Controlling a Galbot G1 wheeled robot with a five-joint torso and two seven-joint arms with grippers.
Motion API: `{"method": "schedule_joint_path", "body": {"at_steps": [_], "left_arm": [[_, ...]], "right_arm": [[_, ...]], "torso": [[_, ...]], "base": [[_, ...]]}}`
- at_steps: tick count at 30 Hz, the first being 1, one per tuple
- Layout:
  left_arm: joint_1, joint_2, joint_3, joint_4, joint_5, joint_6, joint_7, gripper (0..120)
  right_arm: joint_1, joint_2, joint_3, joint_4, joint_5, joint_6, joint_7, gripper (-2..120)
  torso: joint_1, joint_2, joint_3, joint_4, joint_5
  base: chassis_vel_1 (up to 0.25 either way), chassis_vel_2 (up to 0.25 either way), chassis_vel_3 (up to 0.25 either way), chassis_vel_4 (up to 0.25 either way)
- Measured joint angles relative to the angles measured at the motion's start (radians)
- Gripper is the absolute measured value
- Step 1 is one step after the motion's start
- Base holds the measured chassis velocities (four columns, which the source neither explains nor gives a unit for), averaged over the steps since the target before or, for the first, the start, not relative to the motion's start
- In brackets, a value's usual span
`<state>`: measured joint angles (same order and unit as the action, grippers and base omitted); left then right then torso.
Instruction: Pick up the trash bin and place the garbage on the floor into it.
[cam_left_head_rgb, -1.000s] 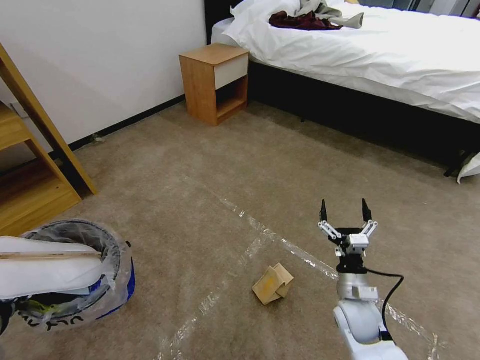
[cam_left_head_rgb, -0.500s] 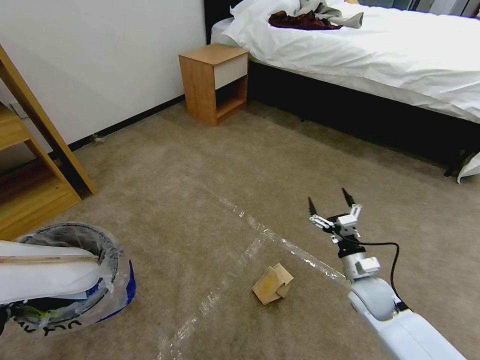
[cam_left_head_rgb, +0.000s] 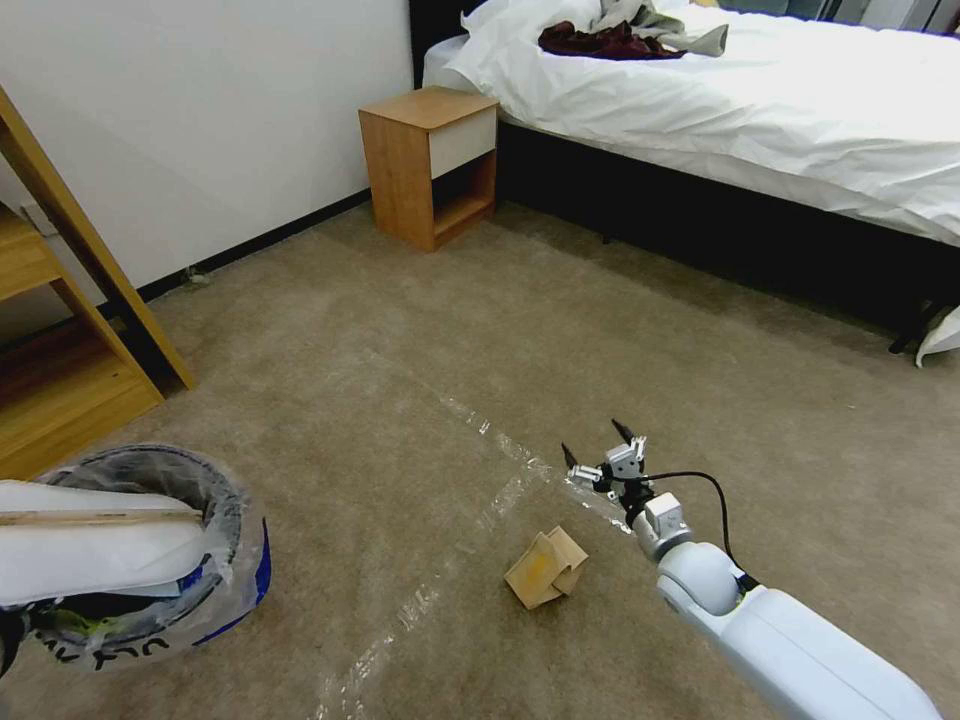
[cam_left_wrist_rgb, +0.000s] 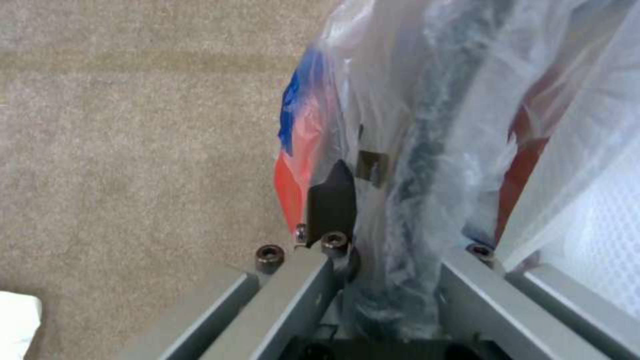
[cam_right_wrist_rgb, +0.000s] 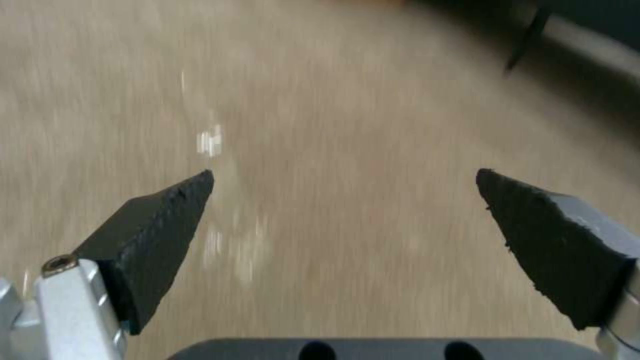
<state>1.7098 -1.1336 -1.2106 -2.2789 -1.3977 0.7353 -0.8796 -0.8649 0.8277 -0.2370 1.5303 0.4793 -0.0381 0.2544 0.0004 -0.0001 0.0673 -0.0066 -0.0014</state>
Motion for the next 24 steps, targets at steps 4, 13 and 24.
{"method": "schedule_joint_path", "body": {"at_steps": [4,13,24], "left_arm": [[-0.005,0.004,0.005,0.013,0.003,0.000,0.000,0],[-0.013,0.000,0.028,0.016,0.010,-0.001,-0.010,0],[-0.017,0.011,0.042,0.032,0.018,-0.001,-0.012,0]], "right_arm": [[0.019,-0.017,-0.032,0.030,0.046,-0.156,0.019,100],[0.056,-0.057,-0.149,0.122,0.189,-0.344,0.084,100],[0.186,-0.118,-0.305,0.114,0.193,-0.308,0.011,100]], "torso": [[0.000,0.000,0.000,0.0004,0.0000],[0.000,0.000,0.000,0.0004,0.0001],[0.000,0.000,0.000,0.0003,0.0002]], "base": [[0.000,0.000,0.000,0.000],[0.000,0.000,0.000,0.000],[0.000,0.000,0.000,0.000]]}}
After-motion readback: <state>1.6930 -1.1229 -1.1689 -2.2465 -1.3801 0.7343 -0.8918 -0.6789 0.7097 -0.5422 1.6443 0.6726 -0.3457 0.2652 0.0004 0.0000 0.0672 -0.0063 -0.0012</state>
